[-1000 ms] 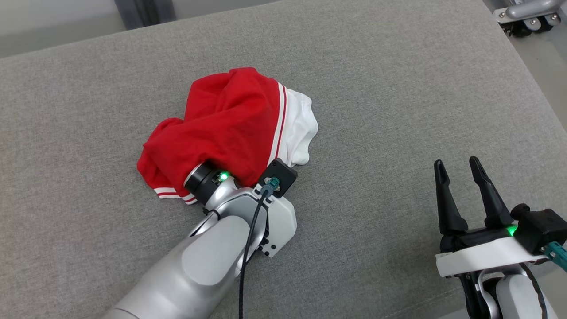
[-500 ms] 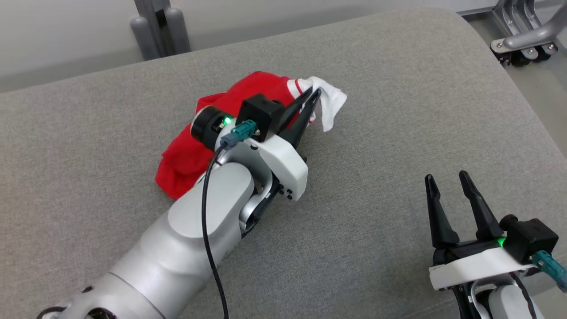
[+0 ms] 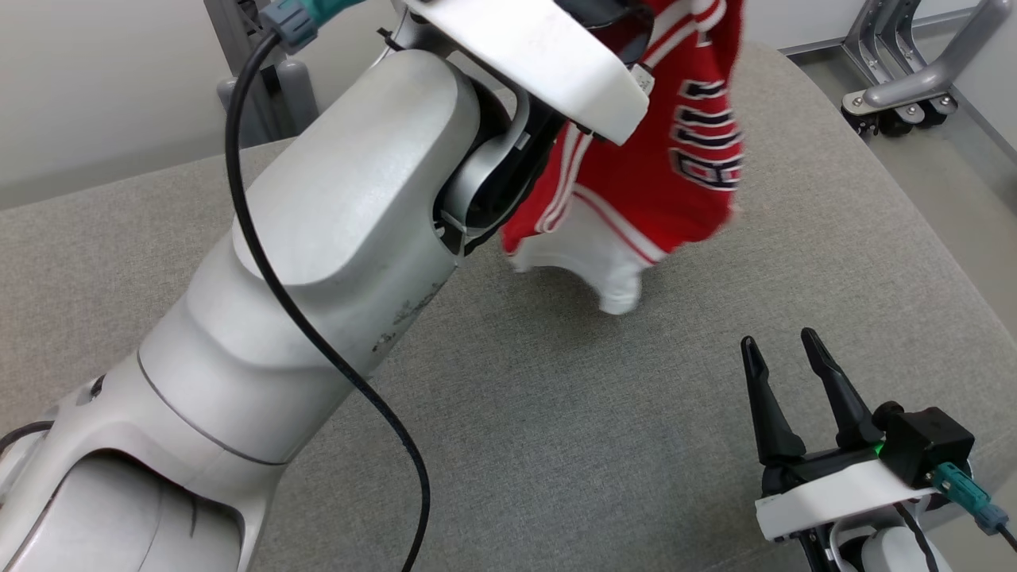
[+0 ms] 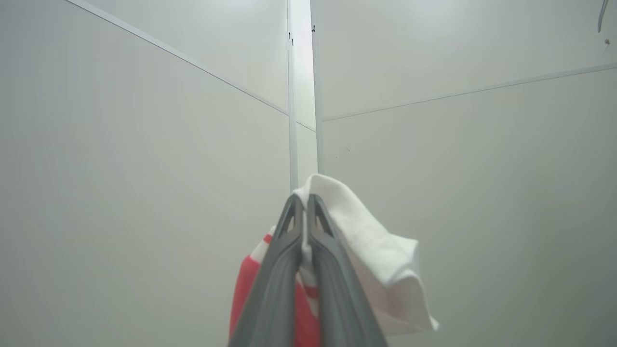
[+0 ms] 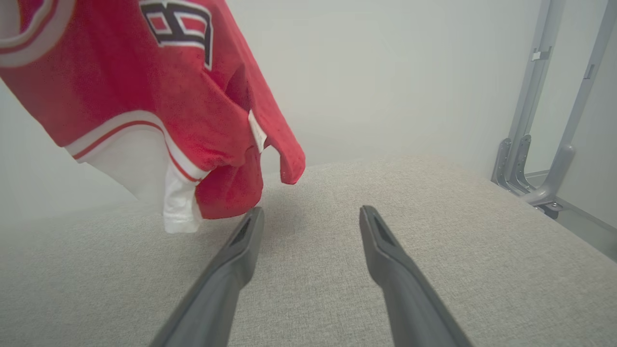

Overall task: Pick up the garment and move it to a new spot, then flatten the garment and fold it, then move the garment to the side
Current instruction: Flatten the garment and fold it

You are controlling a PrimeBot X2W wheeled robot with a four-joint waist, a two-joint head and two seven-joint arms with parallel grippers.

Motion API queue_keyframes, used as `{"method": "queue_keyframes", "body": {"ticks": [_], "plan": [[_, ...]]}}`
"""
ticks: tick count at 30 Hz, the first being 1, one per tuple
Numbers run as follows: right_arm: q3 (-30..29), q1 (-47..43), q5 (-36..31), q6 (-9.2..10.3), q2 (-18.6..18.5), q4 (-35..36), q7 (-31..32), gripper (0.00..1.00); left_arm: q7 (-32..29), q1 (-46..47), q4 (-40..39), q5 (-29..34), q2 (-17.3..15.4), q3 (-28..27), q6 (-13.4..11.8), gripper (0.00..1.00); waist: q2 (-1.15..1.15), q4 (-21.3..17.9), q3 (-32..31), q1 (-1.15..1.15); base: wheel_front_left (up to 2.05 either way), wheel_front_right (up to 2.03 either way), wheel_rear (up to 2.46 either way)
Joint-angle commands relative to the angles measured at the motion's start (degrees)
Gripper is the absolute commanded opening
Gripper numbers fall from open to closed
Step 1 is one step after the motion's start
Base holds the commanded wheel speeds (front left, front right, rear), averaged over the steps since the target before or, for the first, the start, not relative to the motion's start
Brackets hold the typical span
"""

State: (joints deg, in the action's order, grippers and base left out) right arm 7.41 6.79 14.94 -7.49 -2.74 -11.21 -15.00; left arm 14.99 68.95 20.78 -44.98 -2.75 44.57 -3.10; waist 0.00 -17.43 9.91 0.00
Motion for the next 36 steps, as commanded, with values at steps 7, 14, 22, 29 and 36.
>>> {"method": "queue_keyframes", "body": {"ticks": [7, 14, 22, 29, 36], "plan": [[-1.77, -0.56, -0.15, 0.0, -0.26, 0.51, -0.3, 1.0, 0.17, -8.8, -2.61, -2.09, -0.37, 1.82, 3.38, 0.0, 0.0, 2.33, 1.19, 0.0, 0.0, 0.0, 0.0], [-3.67, -1.23, -0.58, 0.0, -0.27, 0.91, -0.3, 1.0, 0.18, -28.96, -3.53, 6.34, -3.4, -4.4, 6.02, 0.0, 0.0, 6.83, 2.54, 0.0, 0.0, 0.0, 0.0], [-3.72, -0.65, -1.22, 0.0, -0.28, 1.09, -0.3, 1.0, 0.17, -45.78, -8.54, 12.84, -7.12, -19.18, 6.99, 0.0, 0.0, 10.35, 2.93, 0.0, 0.0, 0.0, 0.0], [-3.85, -0.65, -1.82, 0.0, -0.28, 0.88, -0.3, 1.0, 0.17, -51.97, -9.44, 17.77, -7.66, -27.08, 10.06, 0.0, 0.0, 11.65, 2.73, 0.0, 0.0, 0.0, 0.0], [-3.18, -0.37, -2.0, 0.0, -0.29, 0.39, -0.3, 1.0, 0.16, -53.27, 0.51, 18.92, -9.39, -26.2, 10.6, 0.27, 0.0, 12.32, 2.24, 0.0, 0.0, 0.0, 0.0]]}}
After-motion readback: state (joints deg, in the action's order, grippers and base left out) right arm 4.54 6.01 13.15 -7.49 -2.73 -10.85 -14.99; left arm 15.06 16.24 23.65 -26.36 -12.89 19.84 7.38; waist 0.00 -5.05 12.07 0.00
